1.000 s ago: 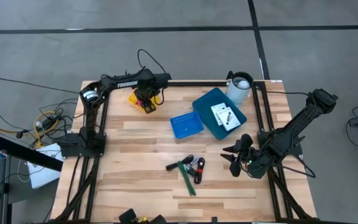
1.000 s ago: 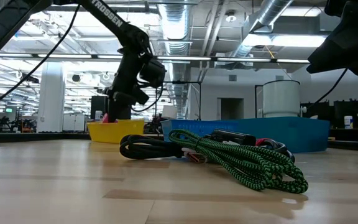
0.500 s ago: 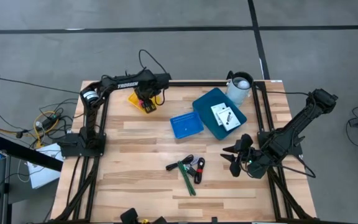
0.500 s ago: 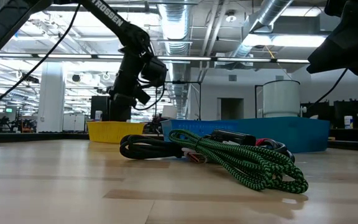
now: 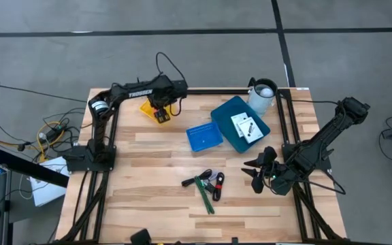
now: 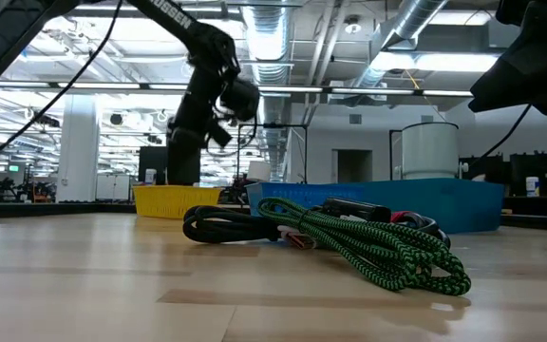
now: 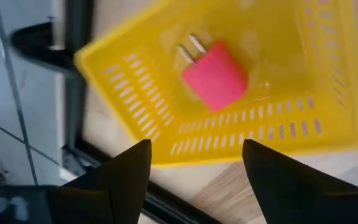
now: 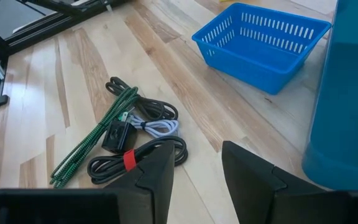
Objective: Pick and place items into bin
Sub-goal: Put the black charger adapter into the yellow bin
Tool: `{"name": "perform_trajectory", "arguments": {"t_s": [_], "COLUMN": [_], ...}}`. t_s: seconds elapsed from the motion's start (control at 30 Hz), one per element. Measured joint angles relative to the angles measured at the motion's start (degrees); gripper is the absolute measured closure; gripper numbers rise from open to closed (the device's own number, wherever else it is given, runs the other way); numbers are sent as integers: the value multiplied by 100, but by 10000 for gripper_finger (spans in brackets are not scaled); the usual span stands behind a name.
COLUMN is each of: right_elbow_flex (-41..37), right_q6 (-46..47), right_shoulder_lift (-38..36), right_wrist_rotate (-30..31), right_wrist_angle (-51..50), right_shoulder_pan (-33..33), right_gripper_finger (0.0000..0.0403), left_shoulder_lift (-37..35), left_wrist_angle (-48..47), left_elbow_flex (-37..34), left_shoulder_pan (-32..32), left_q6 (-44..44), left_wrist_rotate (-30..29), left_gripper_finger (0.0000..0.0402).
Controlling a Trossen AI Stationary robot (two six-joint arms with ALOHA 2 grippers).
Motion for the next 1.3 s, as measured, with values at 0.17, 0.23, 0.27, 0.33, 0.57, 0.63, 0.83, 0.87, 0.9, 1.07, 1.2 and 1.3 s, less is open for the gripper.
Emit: {"name": "perform_trajectory", "arguments": {"t_s": [0.17,0.23,0.27,0.33,0.57,0.63,0.83,0.87,0.9,1.07,1.2,1.3], "right_elbow_flex": [0,0,0,0,-1,0,-1,-2,-1,-1,-2,-2], "right_q6": [0,0,0,0,2,3,1,7,7,-38,-461,-577], "right_shoulder_lift": [0,0,0,0,0,0,145,192,244,642,1097,1453], "right_wrist_rotate": [0,2,0,2,19,33,48,48,48,29,-206,-407], "right_wrist_angle": [2,5,4,7,151,231,488,521,545,1003,1639,2224], "right_shoulder_pan": [0,0,0,0,-23,-72,-331,-375,-417,-586,-699,-785], "right_gripper_finger": [274,274,274,274,274,274,274,274,274,274,274,274], "left_shoulder_lift": [-574,-964,-1183,-1638,-3223,-3643,-4897,-5102,-5305,-6178,-6725,-7032], "left_wrist_angle": [-108,142,298,529,774,925,1926,2119,2354,3769,4940,5776], "left_elbow_flex": [564,684,721,726,246,-82,-1541,-1824,-2118,-3503,-4478,-5093], "left_shoulder_pan": [37,46,47,41,-231,-435,-1269,-1441,-1607,-2522,-3312,-3813], "left_q6": [-81,-246,-355,-610,-946,-946,-956,-995,-1051,-1411,-1628,-1639], "left_wrist_rotate": [-62,-347,-609,-1166,-993,-571,585,693,794,1042,1085,1086], "left_gripper_finger": [156,156,156,156,156,156,156,156,156,156,156,156]}}
